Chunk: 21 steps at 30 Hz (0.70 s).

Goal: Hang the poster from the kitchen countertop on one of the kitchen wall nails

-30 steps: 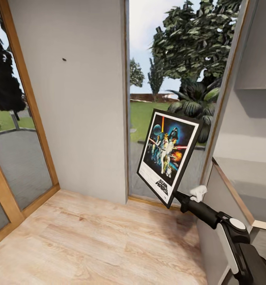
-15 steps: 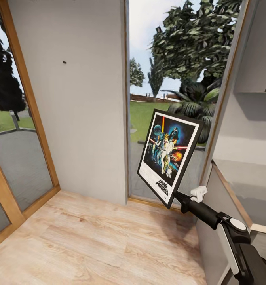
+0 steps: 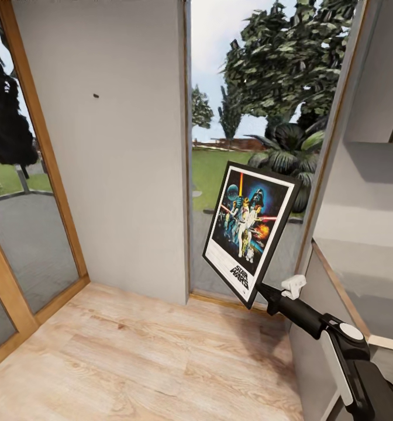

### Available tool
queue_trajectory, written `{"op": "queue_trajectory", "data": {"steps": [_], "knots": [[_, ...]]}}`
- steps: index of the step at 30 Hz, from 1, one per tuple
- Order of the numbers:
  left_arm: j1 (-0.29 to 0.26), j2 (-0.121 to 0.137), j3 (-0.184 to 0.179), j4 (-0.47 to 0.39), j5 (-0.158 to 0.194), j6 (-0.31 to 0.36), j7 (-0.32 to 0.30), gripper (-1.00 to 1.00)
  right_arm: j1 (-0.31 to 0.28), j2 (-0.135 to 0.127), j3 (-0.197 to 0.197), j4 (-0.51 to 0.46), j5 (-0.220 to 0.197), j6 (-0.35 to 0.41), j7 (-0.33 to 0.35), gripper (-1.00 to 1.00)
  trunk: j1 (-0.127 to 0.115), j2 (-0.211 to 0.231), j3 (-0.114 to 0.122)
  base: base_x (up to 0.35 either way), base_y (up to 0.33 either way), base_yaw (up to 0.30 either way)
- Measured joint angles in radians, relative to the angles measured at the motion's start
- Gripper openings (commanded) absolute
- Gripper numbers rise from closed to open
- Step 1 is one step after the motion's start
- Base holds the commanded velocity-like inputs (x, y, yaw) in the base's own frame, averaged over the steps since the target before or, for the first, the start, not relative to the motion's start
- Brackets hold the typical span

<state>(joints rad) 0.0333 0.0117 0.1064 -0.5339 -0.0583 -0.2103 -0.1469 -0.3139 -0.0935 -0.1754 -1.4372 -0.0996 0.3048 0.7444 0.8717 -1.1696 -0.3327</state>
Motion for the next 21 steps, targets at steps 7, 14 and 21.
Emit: {"op": "queue_trajectory", "data": {"steps": [7, 14, 21], "knots": [[0.000, 0.000, 0.000, 0.000, 0.000, 0.001, 0.000, 1.00, 0.000, 0.000, 0.000, 0.000, 0.000, 0.001, 0.000, -1.00, -0.027, 0.049, 0.021, 0.000, 0.000, 0.000], [0.000, 0.000, 0.000, 0.000, 0.000, 0.001, 0.000, 1.00, 0.000, 0.000, -0.001, 0.000, 0.000, 0.003, 0.000, -1.00, -0.054, 0.098, 0.034, 0.000, 0.000, 0.000], [0.000, 0.000, 0.000, 0.000, 0.000, 0.001, 0.000, 1.00, 0.000, 0.000, -0.001, 0.000, 0.000, 0.003, 0.000, -1.00, -0.081, 0.147, 0.046, 0.000, 0.000, 0.000]]}}
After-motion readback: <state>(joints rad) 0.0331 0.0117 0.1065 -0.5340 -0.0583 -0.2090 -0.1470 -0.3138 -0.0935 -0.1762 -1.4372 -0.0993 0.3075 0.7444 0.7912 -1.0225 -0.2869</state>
